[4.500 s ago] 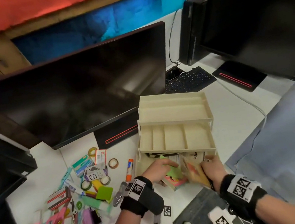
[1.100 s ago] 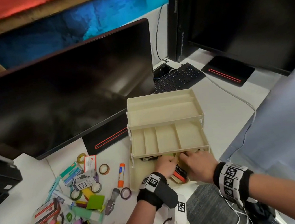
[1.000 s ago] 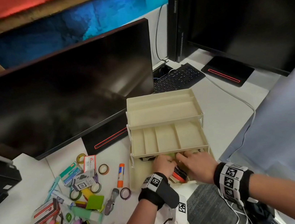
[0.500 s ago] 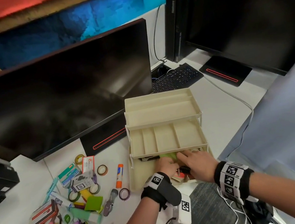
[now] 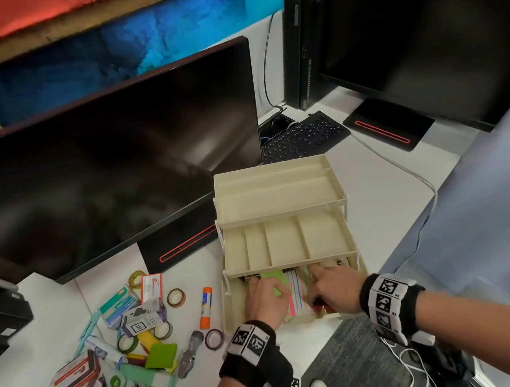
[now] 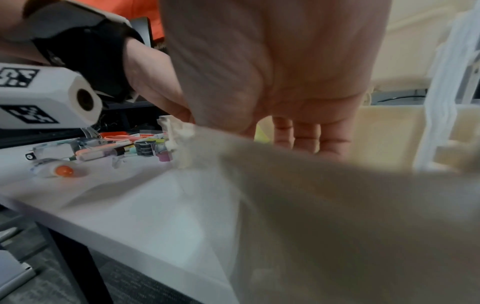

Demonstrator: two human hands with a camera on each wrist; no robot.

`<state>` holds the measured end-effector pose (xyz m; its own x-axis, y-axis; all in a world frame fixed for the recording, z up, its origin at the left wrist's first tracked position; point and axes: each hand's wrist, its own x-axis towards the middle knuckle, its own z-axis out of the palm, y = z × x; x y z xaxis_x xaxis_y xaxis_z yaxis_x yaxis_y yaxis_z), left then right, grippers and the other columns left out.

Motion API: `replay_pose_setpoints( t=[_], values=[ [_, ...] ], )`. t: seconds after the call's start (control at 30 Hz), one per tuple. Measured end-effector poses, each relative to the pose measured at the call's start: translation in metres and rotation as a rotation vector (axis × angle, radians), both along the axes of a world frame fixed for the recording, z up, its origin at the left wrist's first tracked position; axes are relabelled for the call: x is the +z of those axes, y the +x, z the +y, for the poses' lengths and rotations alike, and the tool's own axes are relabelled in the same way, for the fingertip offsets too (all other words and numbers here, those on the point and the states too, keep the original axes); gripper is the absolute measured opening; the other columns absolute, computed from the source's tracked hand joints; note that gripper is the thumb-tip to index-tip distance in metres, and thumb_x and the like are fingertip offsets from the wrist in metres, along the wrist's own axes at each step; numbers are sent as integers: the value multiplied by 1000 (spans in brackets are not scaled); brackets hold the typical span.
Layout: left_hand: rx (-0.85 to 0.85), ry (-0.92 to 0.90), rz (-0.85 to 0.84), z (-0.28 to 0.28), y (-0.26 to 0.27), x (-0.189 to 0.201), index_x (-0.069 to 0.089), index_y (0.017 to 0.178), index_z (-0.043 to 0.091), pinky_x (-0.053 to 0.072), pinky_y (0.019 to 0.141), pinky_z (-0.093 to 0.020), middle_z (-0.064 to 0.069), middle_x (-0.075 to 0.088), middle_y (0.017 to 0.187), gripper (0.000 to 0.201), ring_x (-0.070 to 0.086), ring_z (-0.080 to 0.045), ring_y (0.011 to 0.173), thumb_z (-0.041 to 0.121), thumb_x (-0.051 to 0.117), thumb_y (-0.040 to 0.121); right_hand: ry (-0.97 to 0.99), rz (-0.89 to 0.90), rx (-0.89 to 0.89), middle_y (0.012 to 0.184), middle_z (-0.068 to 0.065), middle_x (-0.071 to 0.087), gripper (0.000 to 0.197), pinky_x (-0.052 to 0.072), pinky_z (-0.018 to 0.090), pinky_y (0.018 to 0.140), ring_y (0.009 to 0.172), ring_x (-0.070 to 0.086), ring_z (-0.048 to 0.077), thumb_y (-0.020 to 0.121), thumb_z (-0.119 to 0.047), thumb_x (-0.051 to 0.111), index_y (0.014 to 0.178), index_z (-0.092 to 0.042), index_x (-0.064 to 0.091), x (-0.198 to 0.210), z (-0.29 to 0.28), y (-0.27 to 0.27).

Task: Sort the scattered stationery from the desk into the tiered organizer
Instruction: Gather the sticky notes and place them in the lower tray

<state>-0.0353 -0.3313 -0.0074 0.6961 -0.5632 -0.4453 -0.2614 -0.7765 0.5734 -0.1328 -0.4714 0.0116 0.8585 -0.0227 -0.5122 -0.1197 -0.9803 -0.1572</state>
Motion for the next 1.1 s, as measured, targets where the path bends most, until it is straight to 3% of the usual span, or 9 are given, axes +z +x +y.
replay_pose_setpoints(
  t=[0.23,0.4,0.57,0.67,0.77,0.83,0.93,1.0,1.1],
  values=[
    [45,-72,0,4,-9,-2,63,84,32,38,91,-23,-2,39,129,14,47,-22,124,20,59,90,-92,120,157,114,10,46,28,43,36,67,96,57,33,89,-25,53,117,-27,50,-1,-4,19],
    [63,-95,-21,4,-10,-2,60,79,33,41,91,-24,0,39,126,19,51,-22,119,18,59,90,-86,74,159,113,10,48,16,52,43,73,94,57,33,86,-27,49,101,-24,55,-6,-2,13],
    [56,-123,-1,7,-8,-5,61,81,34,40,82,-19,3,38,116,20,54,-18,109,17,58,90,-38,55,10,103,5,54,18,49,37,79,95,54,25,81,-21,48,92,-27,61,-7,-5,6],
    [41,-220,120,6,-3,-1,61,82,34,41,72,-16,0,43,110,31,55,-17,98,7,49,90,35,26,-170,101,4,64,23,47,32,79,93,60,25,81,-20,48,96,-23,64,-5,-5,6],
    [118,-383,494,2,3,10,64,88,19,50,63,-19,-6,55,108,34,58,-15,84,-3,39,90,196,-76,-469,99,5,69,24,43,28,74,89,62,24,88,-20,45,98,-14,66,-8,-4,6],
    [131,-424,676,-2,6,14,65,92,16,53,66,-25,-5,59,105,30,60,-14,83,-3,42,92,428,-156,-721,92,8,68,29,44,28,71,81,60,23,95,-23,40,94,-9,65,-12,-3,5],
    [58,-426,726,-6,8,14,66,90,18,48,56,-18,-4,61,103,21,60,-12,81,2,53,92,850,-149,-1153,79,8,63,30,44,22,54,64,57,18,97,-33,43,92,-10,61,-17,0,1],
    [-26,-394,723,-8,9,13,67,89,22,46,55,-19,-5,64,97,18,60,-15,76,5,60,89,1031,-135,-1295,88,15,65,28,49,28,61,72,60,25,93,-33,55,103,-7,60,-21,-2,0],
    [-119,-330,717,-8,9,12,61,95,25,47,53,-18,1,65,89,19,62,-9,71,8,65,87,1227,-103,-1372,98,24,57,26,44,45,79,87,54,34,90,-16,60,105,4,54,-28,-6,3]
  ],
)
